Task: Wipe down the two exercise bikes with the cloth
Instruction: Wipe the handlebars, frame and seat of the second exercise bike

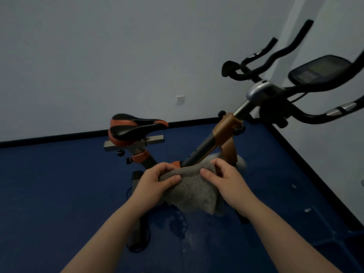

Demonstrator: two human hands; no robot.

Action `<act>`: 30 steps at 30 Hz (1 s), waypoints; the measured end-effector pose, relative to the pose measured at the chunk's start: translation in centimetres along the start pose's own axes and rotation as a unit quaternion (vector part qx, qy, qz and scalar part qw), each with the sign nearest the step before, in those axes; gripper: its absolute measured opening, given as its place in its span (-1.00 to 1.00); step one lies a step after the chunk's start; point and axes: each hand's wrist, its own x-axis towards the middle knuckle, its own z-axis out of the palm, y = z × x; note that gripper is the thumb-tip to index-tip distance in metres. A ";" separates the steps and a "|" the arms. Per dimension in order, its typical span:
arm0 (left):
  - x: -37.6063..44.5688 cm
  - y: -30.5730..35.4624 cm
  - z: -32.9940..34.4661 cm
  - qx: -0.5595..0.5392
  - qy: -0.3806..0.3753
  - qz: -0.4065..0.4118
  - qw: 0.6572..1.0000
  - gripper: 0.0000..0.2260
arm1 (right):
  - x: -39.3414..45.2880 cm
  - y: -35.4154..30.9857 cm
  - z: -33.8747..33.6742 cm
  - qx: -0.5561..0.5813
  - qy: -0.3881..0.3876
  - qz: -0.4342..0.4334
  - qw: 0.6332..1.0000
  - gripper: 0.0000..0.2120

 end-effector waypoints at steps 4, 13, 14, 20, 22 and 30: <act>1.5 -2.0 -5.8 -0.009 0.031 -0.023 0.999 -0.92 | 3.1 -0.9 4.4 0.006 -0.003 -0.008 1.000 -0.87; 6.4 -7.4 -18.0 0.054 0.071 -0.027 0.996 -0.89 | 11.0 -2.7 13.6 0.013 0.083 -0.030 0.996 -0.89; 6.8 -7.4 -18.5 0.052 0.075 -0.025 0.996 -0.89 | 11.4 -2.8 13.7 0.021 0.095 -0.026 0.995 -0.88; 11.0 -9.0 -20.5 0.040 0.064 -0.036 0.997 -0.87 | 16.2 -2.9 14.8 0.008 0.162 -0.010 0.987 -0.91; 12.5 -9.7 -20.7 0.037 0.087 -0.048 0.994 -0.87 | 18.1 -2.6 15.3 -0.030 0.175 -0.028 0.984 -0.92; 17.4 -11.5 -23.6 0.043 0.173 -0.094 0.979 -0.88 | 26.3 -3.1 21.1 -0.147 0.141 -0.114 0.972 -0.84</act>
